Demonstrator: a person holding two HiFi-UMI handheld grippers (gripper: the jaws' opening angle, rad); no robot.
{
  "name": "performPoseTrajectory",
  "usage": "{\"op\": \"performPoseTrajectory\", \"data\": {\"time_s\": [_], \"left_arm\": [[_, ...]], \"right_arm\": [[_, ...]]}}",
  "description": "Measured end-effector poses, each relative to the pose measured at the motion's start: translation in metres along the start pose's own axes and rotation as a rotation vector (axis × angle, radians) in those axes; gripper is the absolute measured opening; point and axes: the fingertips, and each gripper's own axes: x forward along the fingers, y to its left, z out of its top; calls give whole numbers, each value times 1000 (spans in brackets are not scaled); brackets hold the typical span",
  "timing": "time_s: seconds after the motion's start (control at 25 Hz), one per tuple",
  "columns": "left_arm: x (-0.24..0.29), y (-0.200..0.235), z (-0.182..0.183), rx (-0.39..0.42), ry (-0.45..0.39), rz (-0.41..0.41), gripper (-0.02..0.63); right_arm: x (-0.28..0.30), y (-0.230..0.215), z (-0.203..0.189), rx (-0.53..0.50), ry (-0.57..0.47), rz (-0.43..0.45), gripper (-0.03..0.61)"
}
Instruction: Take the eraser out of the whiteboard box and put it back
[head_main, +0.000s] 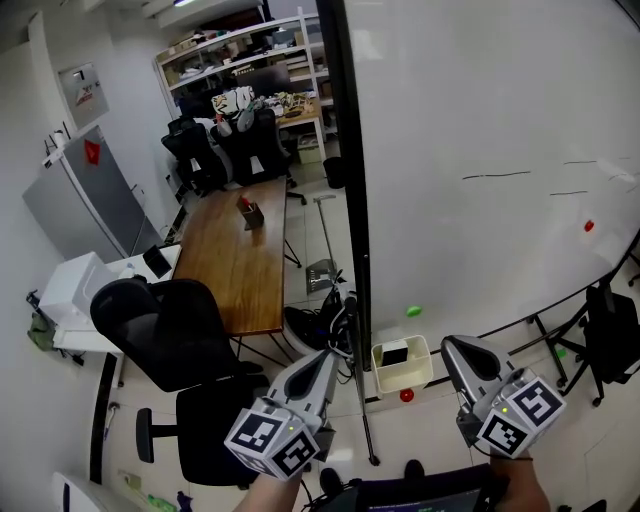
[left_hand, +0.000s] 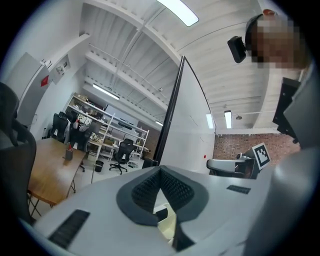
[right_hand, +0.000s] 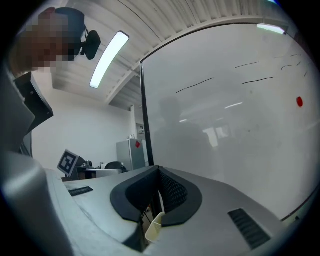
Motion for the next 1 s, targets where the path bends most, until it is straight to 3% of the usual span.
{"op": "performPoseTrajectory", "data": {"time_s": [0.32, 0.52, 0.76, 1.0], "left_arm": [[16, -44, -15, 28, 20, 22, 23], [26, -71, -29, 44, 35, 91, 23], [45, -113, -57, -2, 45, 175, 23], [24, -165, -68, 37, 60, 169, 23]], "right_arm": [[-32, -24, 8, 6, 1, 27, 24], [-58, -44, 13, -19, 13, 48, 24], [-87, -77, 7, -77, 19, 187, 23], [-131, -76, 10, -34, -5, 186, 23]]}}
